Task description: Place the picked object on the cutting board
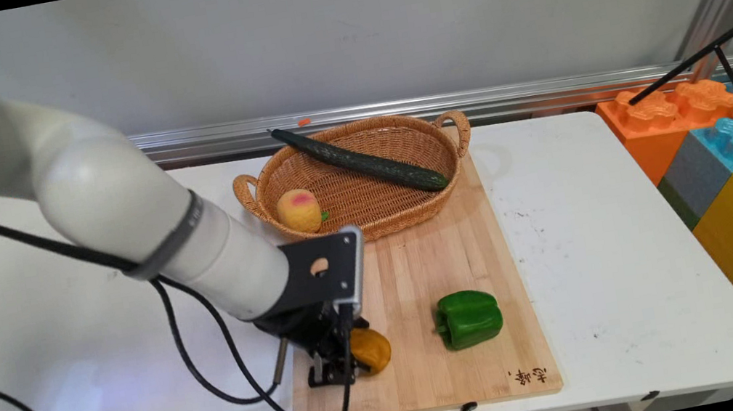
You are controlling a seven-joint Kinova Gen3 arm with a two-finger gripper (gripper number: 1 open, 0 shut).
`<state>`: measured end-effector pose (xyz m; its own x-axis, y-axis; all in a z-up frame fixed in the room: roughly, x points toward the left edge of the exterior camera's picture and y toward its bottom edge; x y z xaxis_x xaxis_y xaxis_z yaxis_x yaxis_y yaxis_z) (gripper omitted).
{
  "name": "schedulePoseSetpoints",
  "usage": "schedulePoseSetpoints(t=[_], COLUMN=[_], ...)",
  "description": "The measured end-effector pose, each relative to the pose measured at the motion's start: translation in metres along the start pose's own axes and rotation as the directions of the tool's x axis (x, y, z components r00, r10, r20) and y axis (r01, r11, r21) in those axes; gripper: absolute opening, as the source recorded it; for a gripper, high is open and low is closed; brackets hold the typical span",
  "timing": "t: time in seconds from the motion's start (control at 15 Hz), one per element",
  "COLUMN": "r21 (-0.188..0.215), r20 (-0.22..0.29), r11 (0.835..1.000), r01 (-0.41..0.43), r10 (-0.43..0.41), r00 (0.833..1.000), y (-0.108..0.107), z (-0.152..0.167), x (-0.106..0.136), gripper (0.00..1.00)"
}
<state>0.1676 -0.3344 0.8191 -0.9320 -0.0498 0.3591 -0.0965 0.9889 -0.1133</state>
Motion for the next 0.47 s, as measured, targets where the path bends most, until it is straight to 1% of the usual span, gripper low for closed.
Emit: schedulePoseSetpoints(t=[0.2,0.27,0.47], r21=[0.003,0.004,0.007], r20=[-0.004,-0.006,-0.015], r11=[1.000,1.000,1.000], r01=[-0.005,-0.006,-0.007], r10=[0.005,0.006,0.007], r00=[1.000,1.000,1.000], y=[0.003,0.003,0.003], z=[0.014,0.015,0.017], x=[0.001,0.001,0.004], gripper=[0.00,1.00,1.00])
